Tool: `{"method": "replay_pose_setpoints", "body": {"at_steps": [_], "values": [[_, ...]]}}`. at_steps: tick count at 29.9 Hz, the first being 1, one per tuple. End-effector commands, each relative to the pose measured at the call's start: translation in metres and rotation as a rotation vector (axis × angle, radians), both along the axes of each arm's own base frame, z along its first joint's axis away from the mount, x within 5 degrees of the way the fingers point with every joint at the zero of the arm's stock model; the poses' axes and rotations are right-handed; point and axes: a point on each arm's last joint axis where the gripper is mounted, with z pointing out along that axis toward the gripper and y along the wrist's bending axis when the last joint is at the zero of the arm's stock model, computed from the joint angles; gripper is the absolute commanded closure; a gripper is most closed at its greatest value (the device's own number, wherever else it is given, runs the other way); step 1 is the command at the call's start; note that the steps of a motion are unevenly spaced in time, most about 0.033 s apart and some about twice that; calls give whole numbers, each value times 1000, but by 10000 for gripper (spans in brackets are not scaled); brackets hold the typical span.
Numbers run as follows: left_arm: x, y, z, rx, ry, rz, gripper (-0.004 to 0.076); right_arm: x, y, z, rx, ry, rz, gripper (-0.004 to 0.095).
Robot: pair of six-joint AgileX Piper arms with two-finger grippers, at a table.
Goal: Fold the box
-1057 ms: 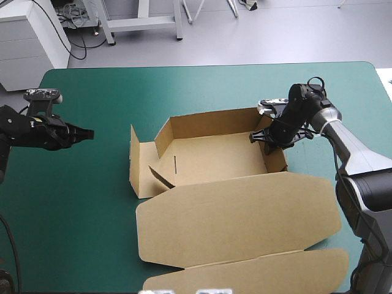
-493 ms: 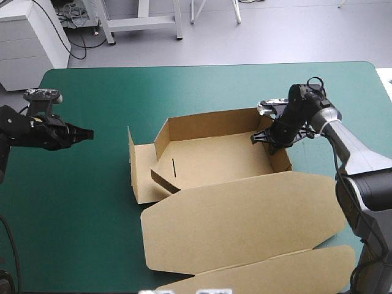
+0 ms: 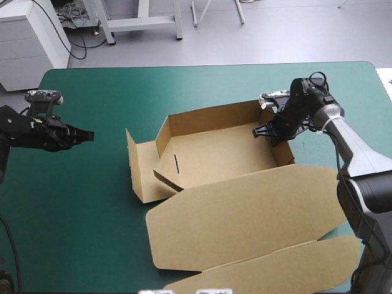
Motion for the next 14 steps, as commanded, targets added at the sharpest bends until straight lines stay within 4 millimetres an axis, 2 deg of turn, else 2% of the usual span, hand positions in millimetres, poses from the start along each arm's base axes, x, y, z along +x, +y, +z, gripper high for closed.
{"method": "replay_pose_setpoints", "body": {"at_steps": [1,4,9,11,14], "values": [[-5,-3,20,-15,-88,6,690,-15,-2,66,54,-177,2,927],[-5,-3,20,-15,-88,6,587,-23,-5,85,59,-229,6,927],[-4,-4,22,-29,-107,13,312,-36,-20,108,77,-288,-31,927],[-3,-5,23,-53,-117,17,227,-40,-28,115,111,-304,-61,927],[-2,-9,25,-117,-129,16,187,-47,-43,129,163,-339,-96,928]]}}
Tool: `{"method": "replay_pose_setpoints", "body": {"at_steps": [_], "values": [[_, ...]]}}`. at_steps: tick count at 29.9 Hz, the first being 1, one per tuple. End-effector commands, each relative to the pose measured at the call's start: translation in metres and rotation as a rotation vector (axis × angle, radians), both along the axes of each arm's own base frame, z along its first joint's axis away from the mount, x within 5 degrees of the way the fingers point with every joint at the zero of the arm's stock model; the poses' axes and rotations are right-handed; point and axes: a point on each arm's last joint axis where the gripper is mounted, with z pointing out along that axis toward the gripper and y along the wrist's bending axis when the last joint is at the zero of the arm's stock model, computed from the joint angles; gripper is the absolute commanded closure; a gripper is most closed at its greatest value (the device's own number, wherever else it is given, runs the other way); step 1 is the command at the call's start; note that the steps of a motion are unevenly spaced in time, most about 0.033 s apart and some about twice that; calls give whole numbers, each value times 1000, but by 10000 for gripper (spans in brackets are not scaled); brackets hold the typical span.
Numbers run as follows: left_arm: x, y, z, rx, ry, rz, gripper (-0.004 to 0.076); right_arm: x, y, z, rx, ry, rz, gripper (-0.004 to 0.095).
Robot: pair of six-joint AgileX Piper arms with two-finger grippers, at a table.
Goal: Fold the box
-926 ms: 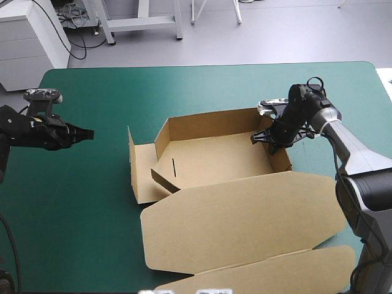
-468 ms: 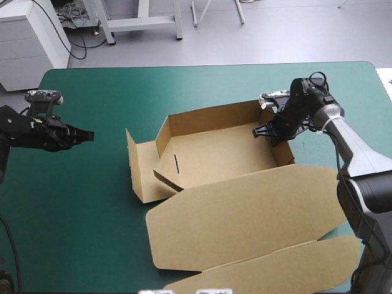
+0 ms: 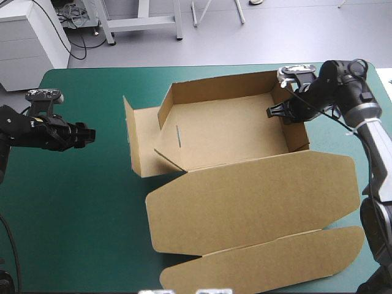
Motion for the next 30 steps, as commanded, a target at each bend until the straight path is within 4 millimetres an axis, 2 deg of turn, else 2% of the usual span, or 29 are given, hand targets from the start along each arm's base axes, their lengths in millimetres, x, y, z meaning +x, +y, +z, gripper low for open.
{"method": "replay_pose_setpoints", "body": {"at_steps": [1,4,8,15,18,22,30], "values": [[-3,-8,24,-102,-117,15,189,-21,-18,47,103,-147,-42,928],[-2,-16,28,-217,-130,18,189,-30,-31,60,150,-187,-62,927],[0,-23,35,-339,-161,16,189,-36,-36,70,194,-219,-59,927],[-1,-29,40,-427,-174,-2,189,-36,-23,76,332,-245,4,927],[-2,-30,39,-430,-153,-17,189,-33,-20,78,331,-286,-13,927],[-5,-32,37,-422,-126,-57,189,-27,-8,70,327,-262,3,926],[-9,-34,35,-415,-91,-103,189,-3,33,35,335,-176,44,926]]}}
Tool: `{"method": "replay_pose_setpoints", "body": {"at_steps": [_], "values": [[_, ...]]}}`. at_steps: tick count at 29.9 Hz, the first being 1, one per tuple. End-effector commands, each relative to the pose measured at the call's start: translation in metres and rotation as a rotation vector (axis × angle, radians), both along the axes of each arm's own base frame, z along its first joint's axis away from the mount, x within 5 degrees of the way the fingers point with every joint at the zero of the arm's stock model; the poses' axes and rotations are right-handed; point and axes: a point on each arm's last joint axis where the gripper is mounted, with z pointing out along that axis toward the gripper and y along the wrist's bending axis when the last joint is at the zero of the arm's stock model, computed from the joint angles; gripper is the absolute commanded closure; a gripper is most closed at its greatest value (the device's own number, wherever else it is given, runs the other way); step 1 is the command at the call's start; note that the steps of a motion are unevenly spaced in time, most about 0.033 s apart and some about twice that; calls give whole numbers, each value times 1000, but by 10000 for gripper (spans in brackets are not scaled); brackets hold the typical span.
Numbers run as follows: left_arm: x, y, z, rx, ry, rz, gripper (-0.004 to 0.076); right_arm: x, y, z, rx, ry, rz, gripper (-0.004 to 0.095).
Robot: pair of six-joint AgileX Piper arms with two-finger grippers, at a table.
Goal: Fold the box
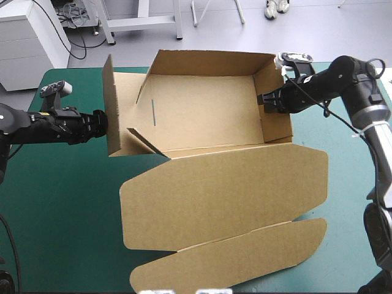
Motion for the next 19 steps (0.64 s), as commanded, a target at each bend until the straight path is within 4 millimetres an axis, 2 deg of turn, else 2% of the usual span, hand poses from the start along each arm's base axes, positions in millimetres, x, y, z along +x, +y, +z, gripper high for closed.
{"method": "replay_pose_setpoints", "body": {"at_steps": [1,6,10,19], "values": [[-8,-6,21,-37,-83,-27,189,2,13,13,83,-67,-38,926],[-8,-6,21,-37,-78,-32,189,14,35,-13,81,10,-7,925],[-8,-6,21,-35,-80,-34,189,18,62,-30,78,35,41,925],[-9,-6,21,-36,-74,-41,189,18,118,-52,116,28,83,926]]}}
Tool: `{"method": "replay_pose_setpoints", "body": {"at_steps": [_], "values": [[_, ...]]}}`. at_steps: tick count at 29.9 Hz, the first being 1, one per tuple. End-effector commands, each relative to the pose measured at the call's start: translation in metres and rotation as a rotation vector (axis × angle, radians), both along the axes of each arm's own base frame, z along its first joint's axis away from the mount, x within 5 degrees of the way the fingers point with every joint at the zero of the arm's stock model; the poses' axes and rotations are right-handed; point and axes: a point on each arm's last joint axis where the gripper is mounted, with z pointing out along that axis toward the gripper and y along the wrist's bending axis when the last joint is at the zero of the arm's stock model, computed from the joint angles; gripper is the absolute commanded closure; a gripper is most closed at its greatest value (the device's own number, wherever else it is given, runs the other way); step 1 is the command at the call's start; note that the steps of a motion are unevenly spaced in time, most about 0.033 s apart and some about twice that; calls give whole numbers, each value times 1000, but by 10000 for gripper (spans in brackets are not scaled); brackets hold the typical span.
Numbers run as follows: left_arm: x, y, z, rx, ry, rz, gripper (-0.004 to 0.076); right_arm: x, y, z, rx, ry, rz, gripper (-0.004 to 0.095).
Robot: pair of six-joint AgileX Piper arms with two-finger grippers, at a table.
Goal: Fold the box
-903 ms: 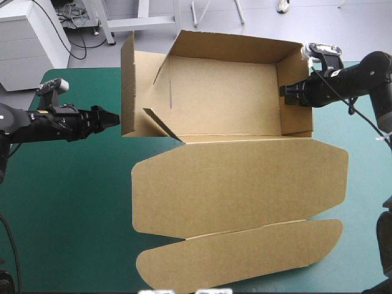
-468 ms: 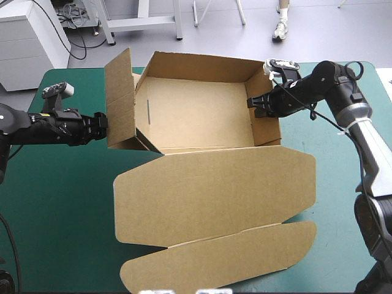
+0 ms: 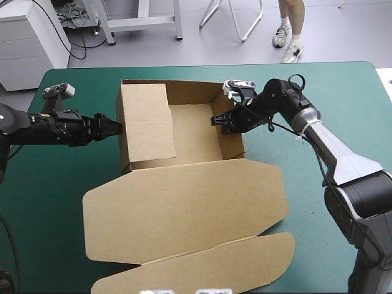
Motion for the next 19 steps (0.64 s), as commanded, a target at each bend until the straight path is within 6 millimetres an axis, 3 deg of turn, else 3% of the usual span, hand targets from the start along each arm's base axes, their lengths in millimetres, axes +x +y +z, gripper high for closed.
{"method": "replay_pose_setpoints", "body": {"at_steps": [1,8,19], "values": [[-7,-5,22,-54,-79,-3,189,-9,19,32,107,-97,-11,926],[-11,-7,20,-56,-46,-38,189,-12,41,18,105,-74,24,926],[-13,-8,19,-51,-33,-63,189,-11,42,14,104,-49,14,926]]}}
